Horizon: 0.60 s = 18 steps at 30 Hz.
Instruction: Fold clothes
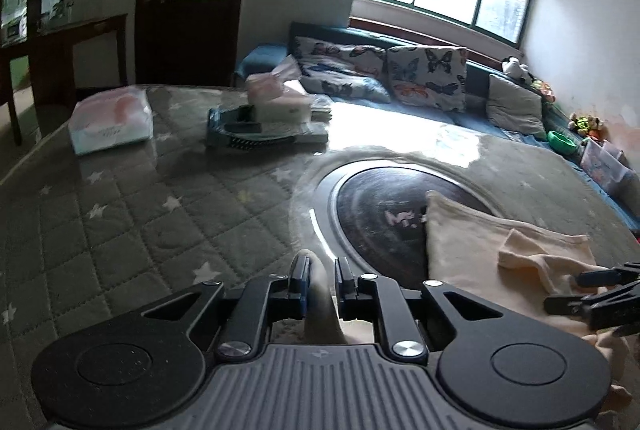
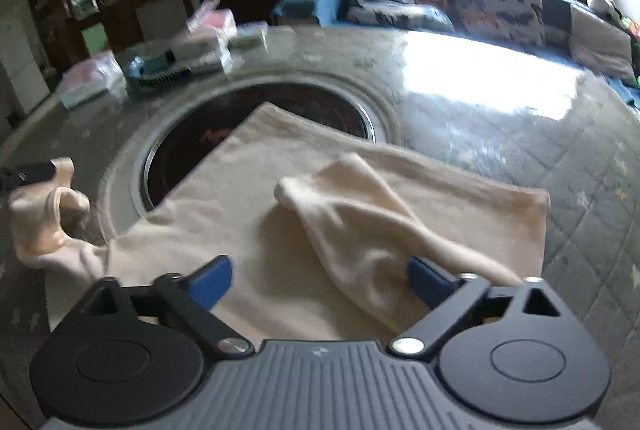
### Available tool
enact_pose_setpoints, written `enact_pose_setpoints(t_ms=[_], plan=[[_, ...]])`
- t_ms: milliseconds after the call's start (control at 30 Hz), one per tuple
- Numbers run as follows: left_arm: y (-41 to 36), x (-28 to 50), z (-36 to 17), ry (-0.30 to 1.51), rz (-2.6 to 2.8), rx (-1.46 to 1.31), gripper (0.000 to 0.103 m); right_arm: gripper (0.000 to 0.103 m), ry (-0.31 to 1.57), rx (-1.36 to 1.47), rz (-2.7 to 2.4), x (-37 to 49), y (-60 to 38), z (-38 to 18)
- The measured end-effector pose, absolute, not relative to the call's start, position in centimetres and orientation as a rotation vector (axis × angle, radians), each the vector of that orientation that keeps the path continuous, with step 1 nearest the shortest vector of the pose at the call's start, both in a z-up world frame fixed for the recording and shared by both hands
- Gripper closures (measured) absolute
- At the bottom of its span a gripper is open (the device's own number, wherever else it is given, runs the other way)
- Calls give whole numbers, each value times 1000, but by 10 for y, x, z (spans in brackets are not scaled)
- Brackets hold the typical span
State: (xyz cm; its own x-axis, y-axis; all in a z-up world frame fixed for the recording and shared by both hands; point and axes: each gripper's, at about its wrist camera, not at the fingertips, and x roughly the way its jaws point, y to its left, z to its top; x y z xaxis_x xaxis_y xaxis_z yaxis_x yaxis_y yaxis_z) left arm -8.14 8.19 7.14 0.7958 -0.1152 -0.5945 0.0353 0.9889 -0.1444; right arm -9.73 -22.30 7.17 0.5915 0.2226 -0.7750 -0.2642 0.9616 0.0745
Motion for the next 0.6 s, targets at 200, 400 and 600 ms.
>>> enact_pose_setpoints(t_ms=[200, 400, 600], plan=[[74, -79, 71, 657, -103, -128, 84, 0, 969, -150, 251, -97, -208, 59], [62, -81, 68, 664, -137, -113, 75, 0, 996, -145, 249, -95, -207, 59], [58, -80, 64, 680, -146, -121, 73, 0, 1028, -149, 248, -90, -205, 61]])
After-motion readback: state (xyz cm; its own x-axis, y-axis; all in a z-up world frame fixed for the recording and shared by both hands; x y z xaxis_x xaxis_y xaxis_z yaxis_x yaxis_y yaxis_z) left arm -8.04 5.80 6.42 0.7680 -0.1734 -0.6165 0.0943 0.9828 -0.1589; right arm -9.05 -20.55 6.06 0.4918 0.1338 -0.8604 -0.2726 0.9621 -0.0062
